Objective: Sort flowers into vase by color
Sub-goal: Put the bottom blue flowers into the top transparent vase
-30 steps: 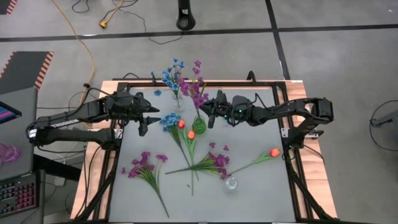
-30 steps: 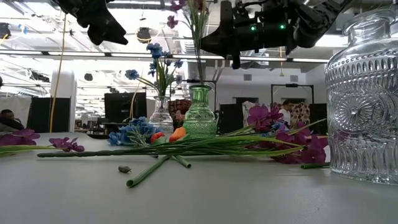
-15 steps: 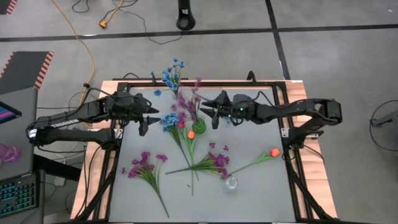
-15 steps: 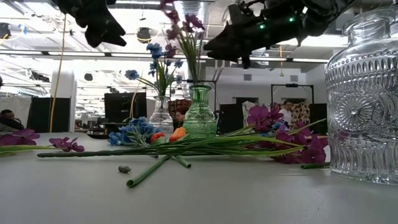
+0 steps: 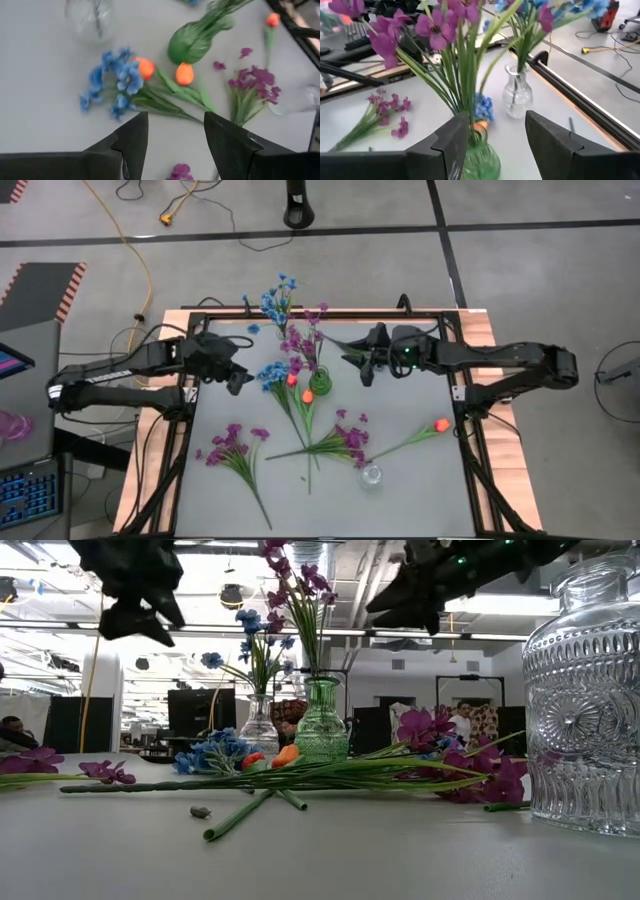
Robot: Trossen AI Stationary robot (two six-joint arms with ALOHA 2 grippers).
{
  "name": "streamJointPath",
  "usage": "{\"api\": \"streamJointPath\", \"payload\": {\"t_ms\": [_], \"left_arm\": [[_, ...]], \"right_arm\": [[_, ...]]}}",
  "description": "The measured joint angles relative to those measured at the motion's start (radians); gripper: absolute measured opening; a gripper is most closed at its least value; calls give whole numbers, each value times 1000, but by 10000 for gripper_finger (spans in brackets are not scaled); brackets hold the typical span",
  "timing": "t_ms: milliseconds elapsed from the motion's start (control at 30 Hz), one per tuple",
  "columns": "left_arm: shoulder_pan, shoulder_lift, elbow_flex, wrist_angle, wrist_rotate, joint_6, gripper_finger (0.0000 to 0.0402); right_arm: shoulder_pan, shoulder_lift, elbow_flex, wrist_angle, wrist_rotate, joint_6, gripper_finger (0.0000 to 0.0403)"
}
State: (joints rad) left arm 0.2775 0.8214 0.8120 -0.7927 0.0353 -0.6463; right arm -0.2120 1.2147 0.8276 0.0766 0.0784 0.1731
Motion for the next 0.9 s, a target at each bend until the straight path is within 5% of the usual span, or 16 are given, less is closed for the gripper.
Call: {"api": "streamJointPath", "payload": {"t_ms": [533,900], "left_arm": [[-98,364,0,85,-1,-363,180],[-184,560,0,255,-111,-560,180]], "right_arm": [[-8,-27,0,-192,1,2,223],[-8,-21,0,-205,1,2,223]]}}
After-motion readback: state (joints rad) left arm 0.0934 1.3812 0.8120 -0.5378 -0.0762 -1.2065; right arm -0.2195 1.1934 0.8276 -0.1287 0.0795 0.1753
